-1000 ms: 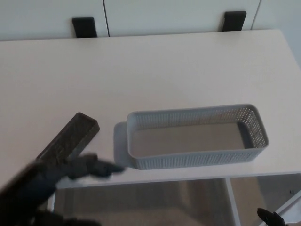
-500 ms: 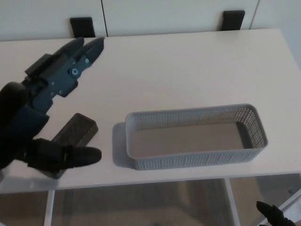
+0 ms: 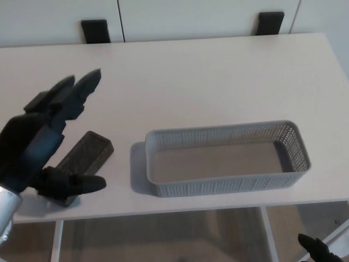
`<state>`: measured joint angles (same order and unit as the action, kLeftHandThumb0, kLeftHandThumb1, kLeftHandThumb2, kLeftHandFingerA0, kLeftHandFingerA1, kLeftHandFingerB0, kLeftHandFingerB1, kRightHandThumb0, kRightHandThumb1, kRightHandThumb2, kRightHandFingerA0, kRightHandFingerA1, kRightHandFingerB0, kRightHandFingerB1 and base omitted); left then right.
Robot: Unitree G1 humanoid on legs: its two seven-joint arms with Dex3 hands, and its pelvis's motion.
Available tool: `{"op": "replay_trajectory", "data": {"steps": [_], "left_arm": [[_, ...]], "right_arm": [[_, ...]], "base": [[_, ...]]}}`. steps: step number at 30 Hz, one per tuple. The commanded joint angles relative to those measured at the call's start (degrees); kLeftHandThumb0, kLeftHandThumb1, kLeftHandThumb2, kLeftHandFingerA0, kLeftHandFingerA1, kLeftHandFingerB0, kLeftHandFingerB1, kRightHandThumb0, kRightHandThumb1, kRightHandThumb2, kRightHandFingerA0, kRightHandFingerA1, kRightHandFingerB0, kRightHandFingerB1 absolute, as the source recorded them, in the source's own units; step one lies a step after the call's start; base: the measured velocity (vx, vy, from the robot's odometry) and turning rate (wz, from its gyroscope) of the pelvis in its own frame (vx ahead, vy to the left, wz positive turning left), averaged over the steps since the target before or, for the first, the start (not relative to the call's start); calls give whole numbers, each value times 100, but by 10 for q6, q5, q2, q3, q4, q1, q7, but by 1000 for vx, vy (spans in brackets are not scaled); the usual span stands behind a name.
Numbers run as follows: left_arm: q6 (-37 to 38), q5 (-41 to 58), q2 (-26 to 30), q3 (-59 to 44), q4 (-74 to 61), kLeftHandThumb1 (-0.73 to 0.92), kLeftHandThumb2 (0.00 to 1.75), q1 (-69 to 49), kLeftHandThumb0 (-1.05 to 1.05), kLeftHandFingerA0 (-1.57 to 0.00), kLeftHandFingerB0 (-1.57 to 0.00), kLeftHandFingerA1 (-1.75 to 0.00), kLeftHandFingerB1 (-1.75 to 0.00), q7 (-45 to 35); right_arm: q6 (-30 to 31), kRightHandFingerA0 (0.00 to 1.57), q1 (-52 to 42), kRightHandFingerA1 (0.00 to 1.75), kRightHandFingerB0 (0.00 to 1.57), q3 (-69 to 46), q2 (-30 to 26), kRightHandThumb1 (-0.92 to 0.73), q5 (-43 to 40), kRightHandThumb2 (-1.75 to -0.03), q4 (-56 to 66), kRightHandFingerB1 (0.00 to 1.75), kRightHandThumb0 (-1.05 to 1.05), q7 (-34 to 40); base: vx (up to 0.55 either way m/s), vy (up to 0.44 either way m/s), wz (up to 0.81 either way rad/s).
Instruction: The robot walks towards a desk on which an eraser is kept on the left hand side and a container is kept on the right hand side. The robot picks up the eraser using its left hand and places it in the container.
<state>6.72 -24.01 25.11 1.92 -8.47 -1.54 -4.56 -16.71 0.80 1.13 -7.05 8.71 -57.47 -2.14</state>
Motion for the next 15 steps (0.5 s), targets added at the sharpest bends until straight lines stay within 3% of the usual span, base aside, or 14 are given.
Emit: {"op": "replay_trajectory", "data": {"steps": [1,2,3,15], "left_arm": [[-136,-139,-18,21,79,31,60,3,-67,0,0,0,0,82],[-137,-141,-19,21,82,31,60,7,-67,0,0,0,0,83],[-139,-143,-19,21,84,31,60,9,-67,0,0,0,0,86],[-150,-159,-22,28,103,33,56,17,-63,0,0,-9,0,97]], "right_arm": [[8,2,6,47,0,-6,-20,-41,-3,-84,2,38,-15,8],[9,2,9,47,0,-6,-21,-41,-3,-84,2,38,-15,8],[7,11,10,41,5,-6,-20,-57,-4,-59,3,23,-12,7],[3,11,19,41,2,-5,-22,-56,-4,-56,0,28,-18,7]], "base": [[0,0,0],[0,0,0],[0,0,0],[0,0,0]]}}
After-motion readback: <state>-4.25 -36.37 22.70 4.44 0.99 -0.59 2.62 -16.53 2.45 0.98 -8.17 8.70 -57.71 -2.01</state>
